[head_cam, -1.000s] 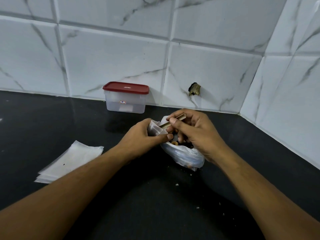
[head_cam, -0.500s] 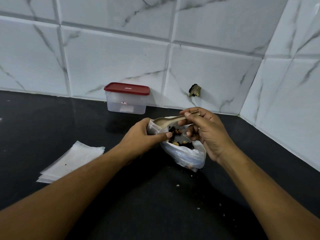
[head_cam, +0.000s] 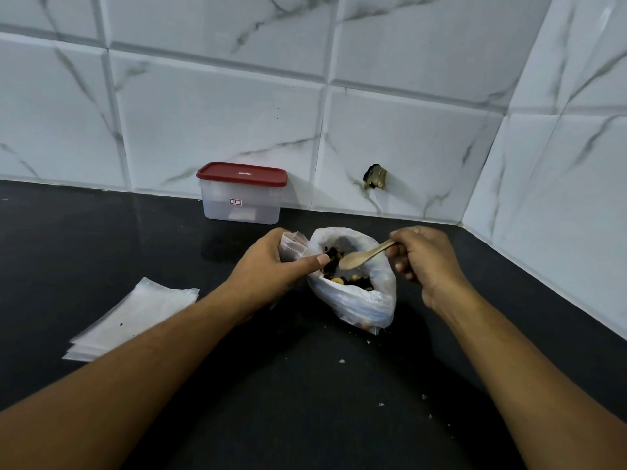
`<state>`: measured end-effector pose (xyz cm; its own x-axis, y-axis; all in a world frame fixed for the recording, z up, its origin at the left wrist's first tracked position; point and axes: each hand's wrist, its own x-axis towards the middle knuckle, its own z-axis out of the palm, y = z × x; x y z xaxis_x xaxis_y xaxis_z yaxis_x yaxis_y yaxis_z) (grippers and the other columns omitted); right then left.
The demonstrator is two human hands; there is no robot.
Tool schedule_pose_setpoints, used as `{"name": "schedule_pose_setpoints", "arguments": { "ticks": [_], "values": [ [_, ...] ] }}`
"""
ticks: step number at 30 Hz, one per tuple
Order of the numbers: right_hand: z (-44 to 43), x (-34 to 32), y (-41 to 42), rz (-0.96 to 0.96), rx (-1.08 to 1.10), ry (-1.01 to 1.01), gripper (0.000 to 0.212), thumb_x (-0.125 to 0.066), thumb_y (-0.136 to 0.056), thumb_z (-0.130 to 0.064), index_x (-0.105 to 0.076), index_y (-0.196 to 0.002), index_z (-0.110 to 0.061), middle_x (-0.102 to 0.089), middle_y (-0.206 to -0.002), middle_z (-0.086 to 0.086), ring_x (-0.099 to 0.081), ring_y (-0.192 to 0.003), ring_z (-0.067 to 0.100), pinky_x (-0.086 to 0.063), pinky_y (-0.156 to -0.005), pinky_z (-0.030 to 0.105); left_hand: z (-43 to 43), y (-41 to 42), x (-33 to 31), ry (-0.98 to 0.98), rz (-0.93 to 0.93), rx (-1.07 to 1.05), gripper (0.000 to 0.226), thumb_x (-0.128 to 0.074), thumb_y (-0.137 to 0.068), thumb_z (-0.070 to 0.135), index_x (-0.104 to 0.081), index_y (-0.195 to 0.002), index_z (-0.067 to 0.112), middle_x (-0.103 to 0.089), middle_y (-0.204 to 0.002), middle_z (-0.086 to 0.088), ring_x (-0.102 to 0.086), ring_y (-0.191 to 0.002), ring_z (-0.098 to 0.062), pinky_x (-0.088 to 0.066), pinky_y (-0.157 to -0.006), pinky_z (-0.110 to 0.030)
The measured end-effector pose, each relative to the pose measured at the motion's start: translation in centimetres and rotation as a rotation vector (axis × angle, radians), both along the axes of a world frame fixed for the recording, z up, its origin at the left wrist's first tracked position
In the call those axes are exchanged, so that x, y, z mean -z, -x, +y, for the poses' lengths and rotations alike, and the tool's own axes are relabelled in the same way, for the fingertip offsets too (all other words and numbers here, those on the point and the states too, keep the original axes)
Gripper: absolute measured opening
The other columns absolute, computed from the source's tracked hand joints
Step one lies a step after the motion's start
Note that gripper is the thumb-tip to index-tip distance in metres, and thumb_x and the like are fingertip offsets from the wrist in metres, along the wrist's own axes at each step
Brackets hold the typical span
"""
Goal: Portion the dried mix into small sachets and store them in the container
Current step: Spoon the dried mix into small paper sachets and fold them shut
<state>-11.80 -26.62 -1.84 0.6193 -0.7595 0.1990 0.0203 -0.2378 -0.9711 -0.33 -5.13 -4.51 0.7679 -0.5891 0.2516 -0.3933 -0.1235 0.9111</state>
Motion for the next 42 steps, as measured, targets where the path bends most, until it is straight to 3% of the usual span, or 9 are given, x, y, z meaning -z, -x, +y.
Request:
{"name": "schedule_pose_setpoints", "arguments": {
  "ticks": [5, 11, 20, 24, 27, 31, 36, 39, 42],
  "values": [
    [-1.1, 1.5, -0.5, 0.173, 0.021, 0.149, 0.016, -0.067, -0.092, -0.018, -0.069, -0.087, -0.003, -0.061, -0.064, 0.003, -0.048, -0.048, 0.009, -0.037, -0.044, 0.023, -0.1, -0.1, 0.0, 0.004, -0.020, -0.024, 0.050, -0.083, -0.080, 0.049, -0.062, -0.121, 0.027, -0.073, -0.108, 0.006, -0.070, -0.100, -0.010, -0.059, -0.089, -0.037],
    [-1.2, 1.3, -0.2, 0.290, 0.116, 0.326, 0.050, -0.073, -0.090, -0.047, -0.059, -0.129, -0.018, -0.066, -0.116, 0.000, -0.066, -0.104, 0.020, -0.056, -0.093, 0.045, 0.0, -0.6, -0.1, 0.019, -0.011, -0.060, 0.060, -0.079, -0.082, 0.055, -0.055, -0.127, 0.023, -0.066, -0.112, 0.009, -0.065, -0.103, -0.009, -0.053, -0.081, -0.029],
    [4.8, -1.7, 0.3, 0.054, 0.107, 0.957, 0.025, -0.068, -0.097, -0.036, -0.068, -0.117, -0.022, -0.064, -0.118, -0.005, -0.060, -0.112, 0.013, -0.051, -0.096, 0.035, 0.7, -1.2, -1.1, 0.135, 0.191, -0.076, 0.074, -0.079, -0.078, 0.065, -0.038, -0.124, 0.023, -0.067, -0.109, -0.010, -0.068, -0.098, -0.021, -0.060, -0.080, -0.041],
    [9.2, -3.0, -1.1, 0.172, -0.267, 0.866, 0.039, -0.077, -0.090, -0.041, -0.065, -0.124, -0.026, -0.068, -0.110, -0.012, -0.063, -0.105, 0.003, -0.055, -0.093, 0.030, 1.2, -1.4, -2.0, 0.278, 0.236, 0.029, 0.092, -0.064, -0.084, 0.076, -0.056, -0.094, -0.015, -0.061, -0.063, -0.030, -0.065, -0.061, -0.033, -0.058, -0.062, -0.036],
    [11.1, -2.4, -2.8, 0.265, -0.380, 0.867, 0.049, -0.079, -0.085, -0.050, -0.063, -0.126, -0.028, -0.069, -0.110, -0.014, -0.065, -0.101, 0.003, -0.057, -0.092, 0.035, 1.5, -1.8, -2.5, 0.303, 0.360, 0.087, 0.094, -0.047, -0.077, 0.094, -0.050, -0.058, 0.001, -0.049, -0.057, -0.021, -0.055, -0.053, -0.027, -0.051, -0.068, -0.037],
    [11.5, -0.3, -4.2, 0.213, -0.307, 0.865, 0.028, -0.076, -0.089, -0.043, -0.067, -0.112, -0.030, -0.072, -0.094, -0.014, -0.068, -0.087, 0.004, -0.060, -0.081, 0.040, 1.5, -2.0, -2.5, 0.283, 0.463, 0.136, 0.098, -0.045, -0.065, 0.102, -0.053, -0.076, 0.005, -0.054, -0.072, -0.019, -0.057, -0.075, -0.032, -0.056, -0.083, -0.044],
    [9.9, 0.2, -4.3, 0.020, -0.244, 0.530, 0.006, -0.073, -0.094, -0.017, -0.073, -0.093, -0.024, -0.075, -0.078, -0.007, -0.070, -0.070, 0.006, -0.059, -0.067, 0.034, 1.1, -1.2, -3.0, 0.332, 0.440, 0.109, 0.090, -0.031, -0.092, 0.083, -0.075, -0.097, 0.005, -0.076, -0.090, -0.014, -0.073, -0.078, -0.028, -0.059, -0.079, -0.040],
    [9.1, -0.3, -3.5, -0.044, -0.273, 0.345, 0.015, -0.067, -0.098, -0.009, -0.071, -0.087, -0.018, -0.072, -0.070, -0.004, -0.060, -0.053, 0.002, -0.047, -0.054, 0.023, 1.1, -1.3, -3.1, 0.392, 0.377, 0.022, 0.058, -0.053, -0.100, 0.058, -0.075, -0.108, 0.005, -0.078, -0.104, -0.018, -0.076, -0.094, -0.031, -0.061, -0.089, -0.046],
    [8.8, -0.5, -2.9, -0.057, -0.327, 0.272, 0.016, -0.063, -0.101, -0.008, -0.070, -0.088, -0.014, -0.072, -0.070, -0.001, -0.056, -0.051, 0.004, -0.046, -0.052, 0.025, 1.4, -1.5, -3.0, 0.430, 0.300, -0.020, 0.020, -0.066, -0.100, 0.030, -0.073, -0.094, 0.012, -0.076, -0.082, -0.006, -0.073, -0.077, -0.018, -0.062, -0.071, -0.033]
  ]
}}
